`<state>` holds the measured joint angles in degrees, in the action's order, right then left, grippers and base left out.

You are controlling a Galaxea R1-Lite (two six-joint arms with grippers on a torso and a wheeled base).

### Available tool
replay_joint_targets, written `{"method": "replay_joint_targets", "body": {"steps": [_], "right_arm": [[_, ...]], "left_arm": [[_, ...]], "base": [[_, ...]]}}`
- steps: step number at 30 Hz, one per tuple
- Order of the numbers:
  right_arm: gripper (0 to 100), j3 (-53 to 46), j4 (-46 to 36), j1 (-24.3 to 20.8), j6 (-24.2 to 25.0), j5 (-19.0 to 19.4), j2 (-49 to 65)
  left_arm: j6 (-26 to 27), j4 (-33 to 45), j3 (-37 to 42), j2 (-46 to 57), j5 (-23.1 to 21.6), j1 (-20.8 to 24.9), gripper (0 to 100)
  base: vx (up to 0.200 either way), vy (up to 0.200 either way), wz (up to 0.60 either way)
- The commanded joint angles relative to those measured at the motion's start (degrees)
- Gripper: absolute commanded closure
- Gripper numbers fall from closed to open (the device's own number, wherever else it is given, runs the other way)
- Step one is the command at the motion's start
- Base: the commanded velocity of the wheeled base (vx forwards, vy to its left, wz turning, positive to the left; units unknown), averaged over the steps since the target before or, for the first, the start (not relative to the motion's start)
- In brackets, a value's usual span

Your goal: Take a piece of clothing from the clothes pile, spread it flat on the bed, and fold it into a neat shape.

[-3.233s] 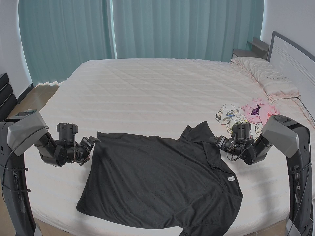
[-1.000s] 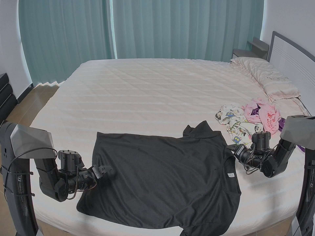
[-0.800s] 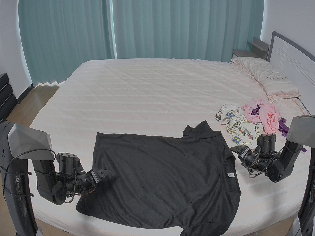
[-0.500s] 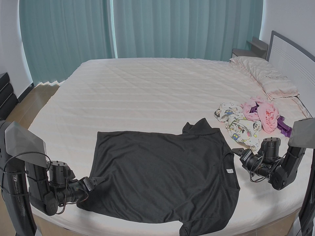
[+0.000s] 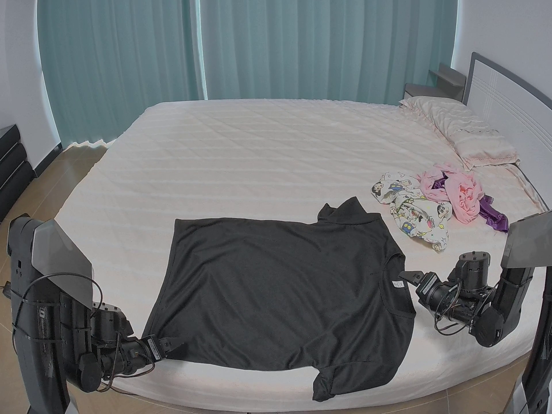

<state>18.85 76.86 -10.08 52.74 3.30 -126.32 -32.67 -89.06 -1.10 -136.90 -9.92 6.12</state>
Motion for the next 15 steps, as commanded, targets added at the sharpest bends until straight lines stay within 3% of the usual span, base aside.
{"method": "replay_joint_targets", "body": {"steps": [1,8,15], "right_arm": [[0,-0.39,0.31,-0.20,0.00,0.04,-0.42],[0,-0.39,0.31,-0.20,0.00,0.04,-0.33],[0,-0.48,0.31,-0.29,-0.18,0.04,-0.33]], "left_arm": [[-0.20,-0.94,0.92,-0.74,0.08,-0.06,0],[-4.95,-0.94,1.01,7.26,2.89,-0.32,0],[-5.47,1.53,1.01,9.55,4.30,-0.32,0]], "base": [[0.000,0.000,0.00],[0.000,0.000,0.00],[0.000,0.000,0.00]]}}
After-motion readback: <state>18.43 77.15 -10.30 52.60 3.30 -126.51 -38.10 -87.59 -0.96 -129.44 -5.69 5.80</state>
